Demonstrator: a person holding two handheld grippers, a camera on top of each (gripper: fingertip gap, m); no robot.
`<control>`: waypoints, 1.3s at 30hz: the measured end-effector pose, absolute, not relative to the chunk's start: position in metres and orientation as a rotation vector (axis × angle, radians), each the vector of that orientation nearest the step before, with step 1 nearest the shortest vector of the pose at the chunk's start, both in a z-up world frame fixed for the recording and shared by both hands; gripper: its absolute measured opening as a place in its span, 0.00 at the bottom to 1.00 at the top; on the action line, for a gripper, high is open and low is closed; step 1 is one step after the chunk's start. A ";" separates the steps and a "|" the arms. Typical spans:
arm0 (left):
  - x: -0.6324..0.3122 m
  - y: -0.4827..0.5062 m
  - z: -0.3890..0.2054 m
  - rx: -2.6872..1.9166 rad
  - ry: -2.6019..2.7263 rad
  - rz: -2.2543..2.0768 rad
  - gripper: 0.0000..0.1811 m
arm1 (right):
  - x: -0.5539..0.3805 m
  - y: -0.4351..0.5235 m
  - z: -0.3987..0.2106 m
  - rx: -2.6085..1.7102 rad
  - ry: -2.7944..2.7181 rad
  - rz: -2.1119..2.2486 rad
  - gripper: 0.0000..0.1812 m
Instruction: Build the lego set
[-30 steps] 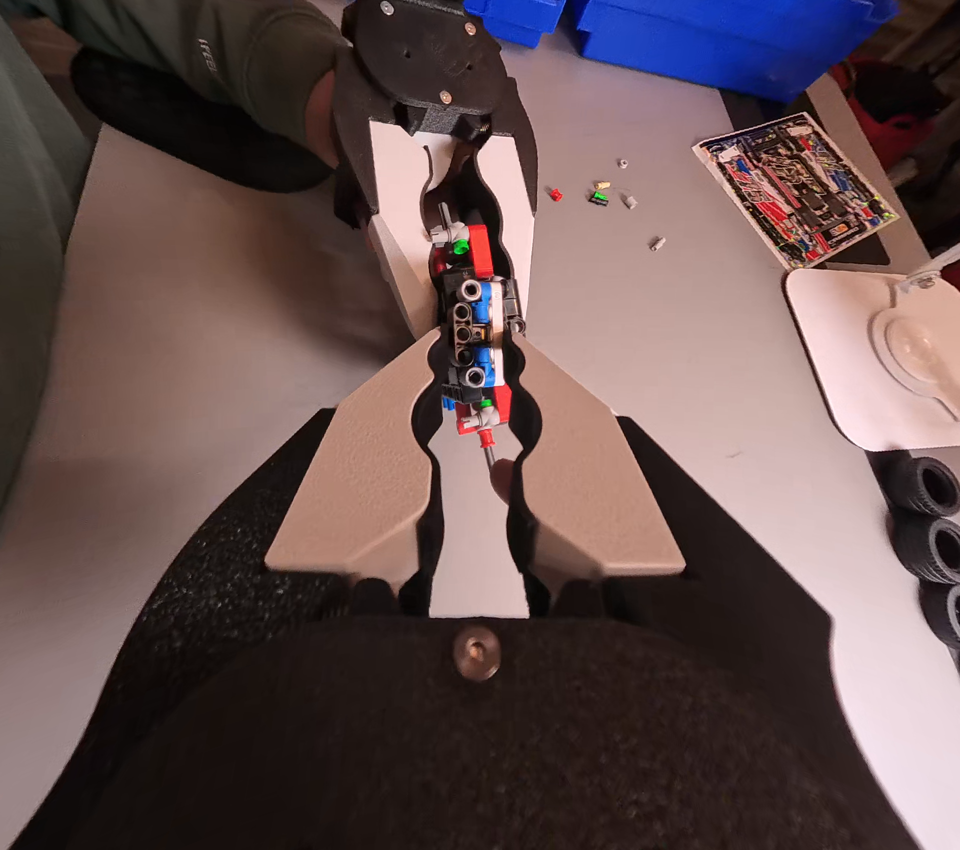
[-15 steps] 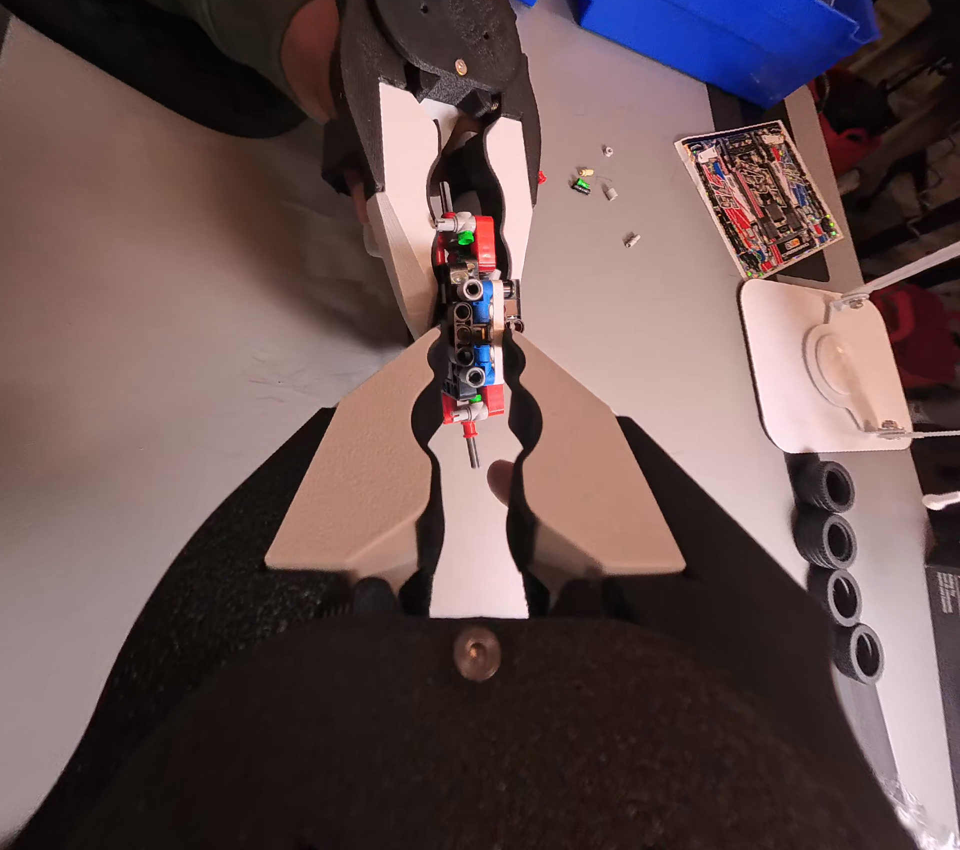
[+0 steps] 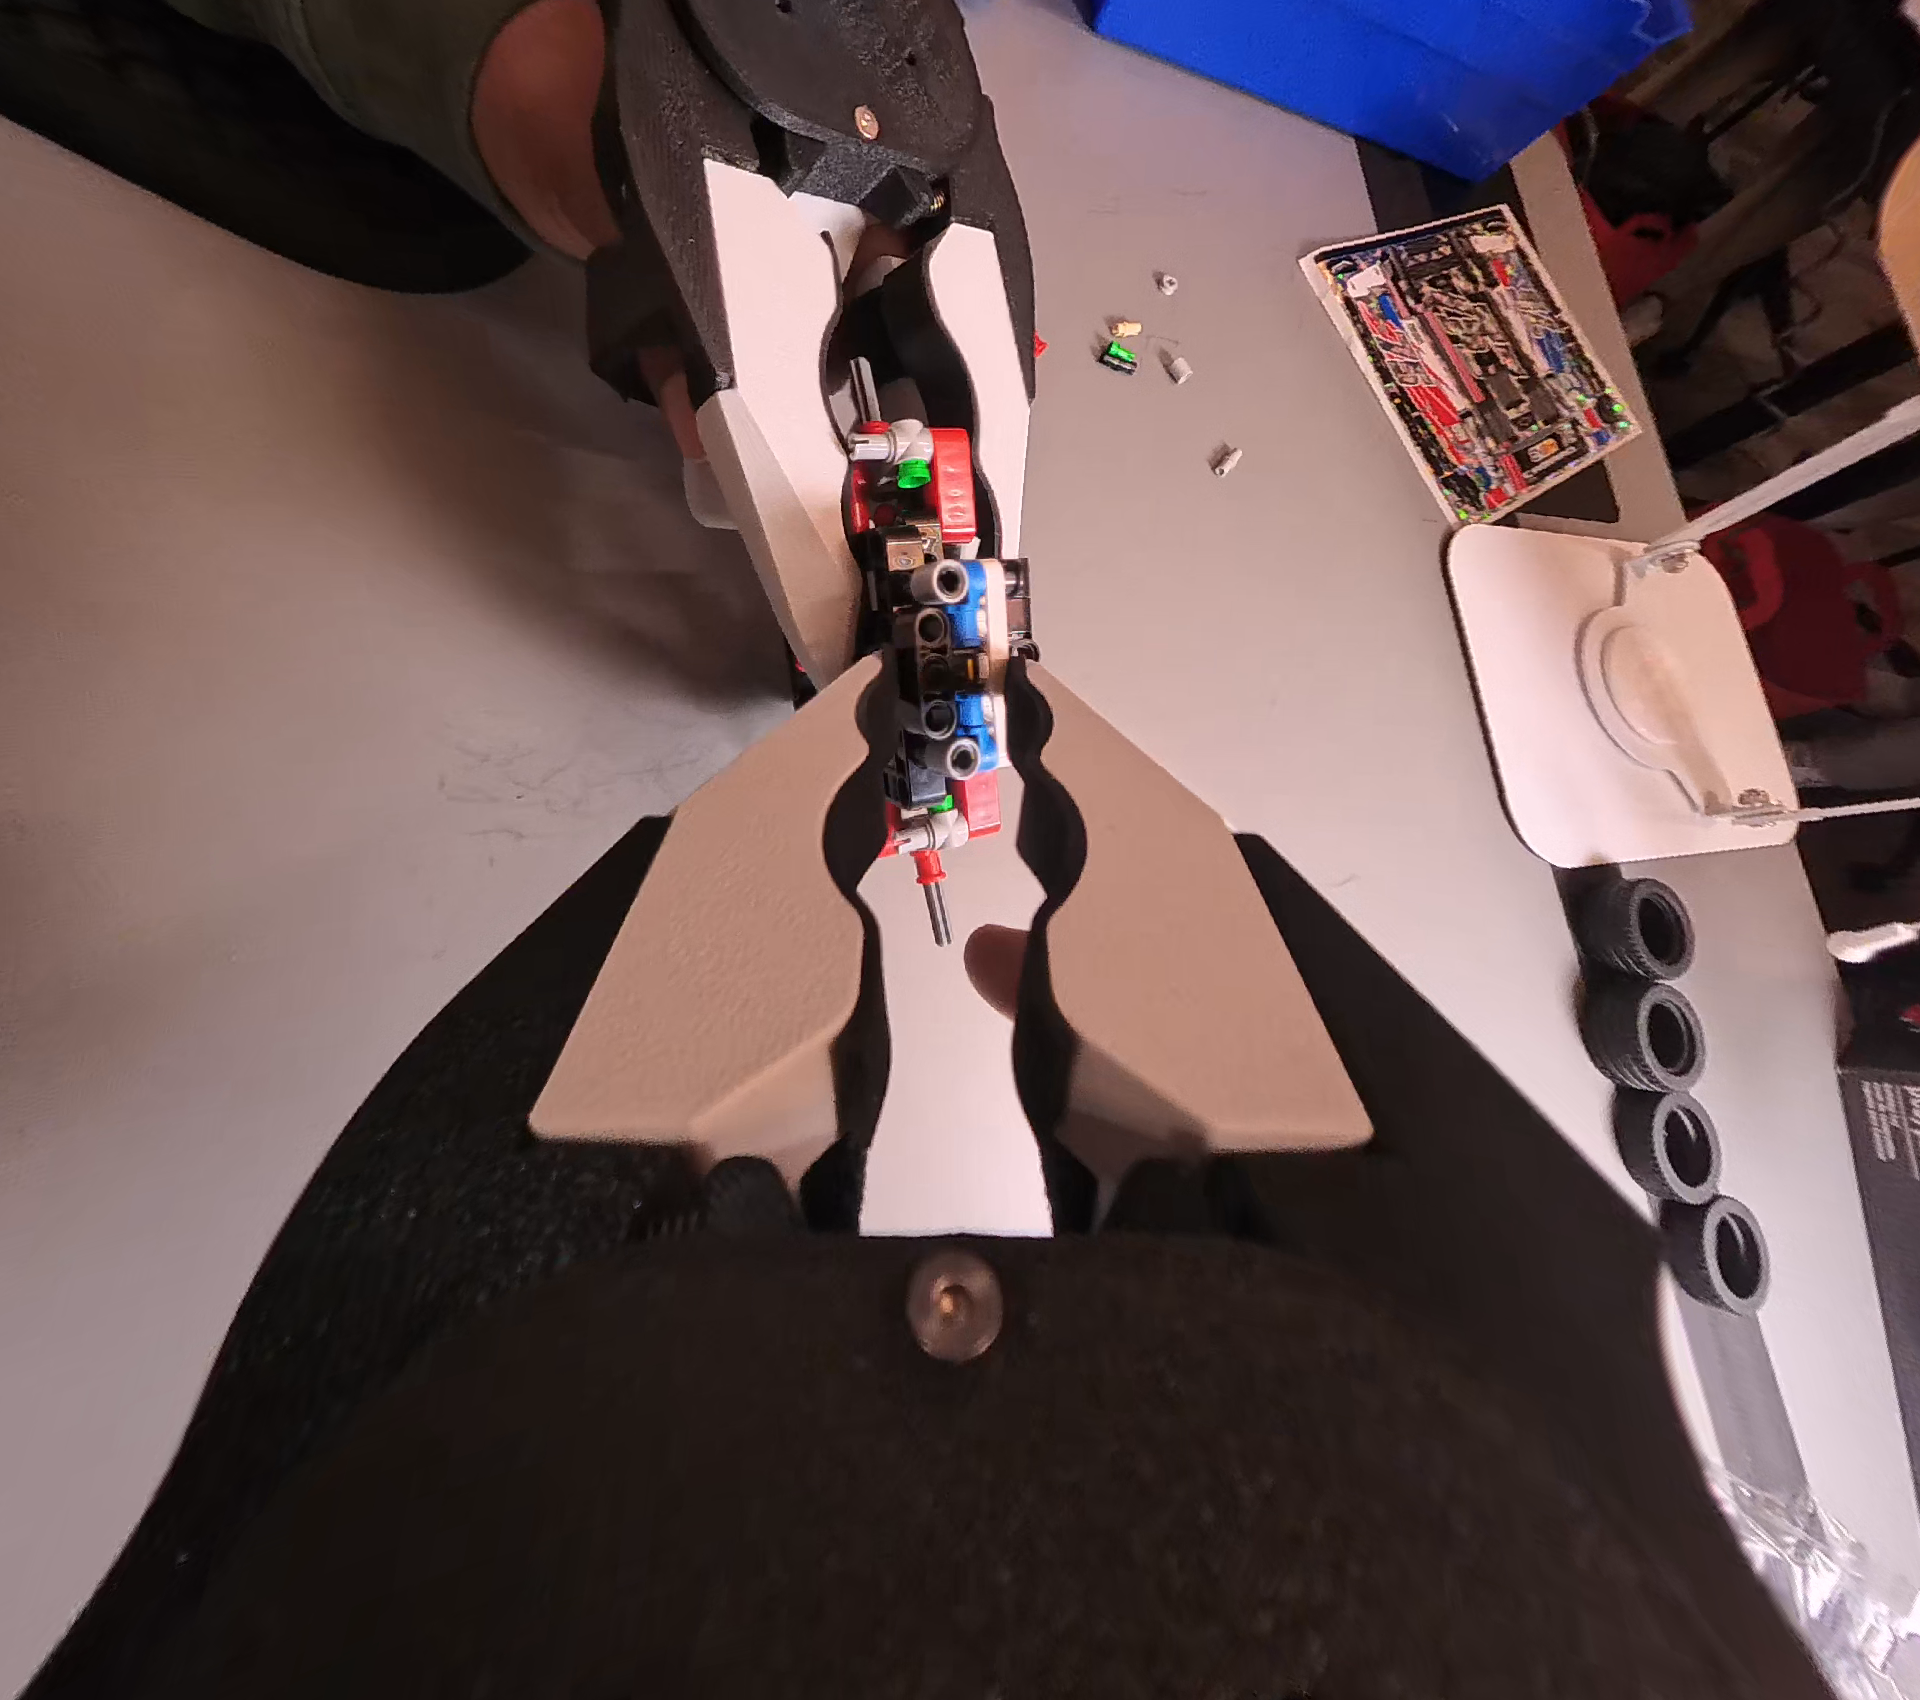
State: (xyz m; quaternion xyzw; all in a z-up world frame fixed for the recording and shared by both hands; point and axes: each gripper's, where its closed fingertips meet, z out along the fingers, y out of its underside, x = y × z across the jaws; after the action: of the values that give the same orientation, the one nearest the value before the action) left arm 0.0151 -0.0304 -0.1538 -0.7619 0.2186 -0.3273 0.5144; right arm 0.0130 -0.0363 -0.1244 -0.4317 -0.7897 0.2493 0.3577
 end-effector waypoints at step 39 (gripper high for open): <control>-0.007 -0.020 -0.154 -1.835 0.469 -0.660 0.21 | 0.034 -0.024 -0.145 -1.397 -1.837 0.691 0.10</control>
State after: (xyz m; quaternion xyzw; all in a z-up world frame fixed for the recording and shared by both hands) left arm -0.0067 -0.0203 -0.1537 -0.7713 0.1971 -0.2774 0.5379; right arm 0.0344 -0.0240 -0.1445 -0.5415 -0.7120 0.2678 0.3580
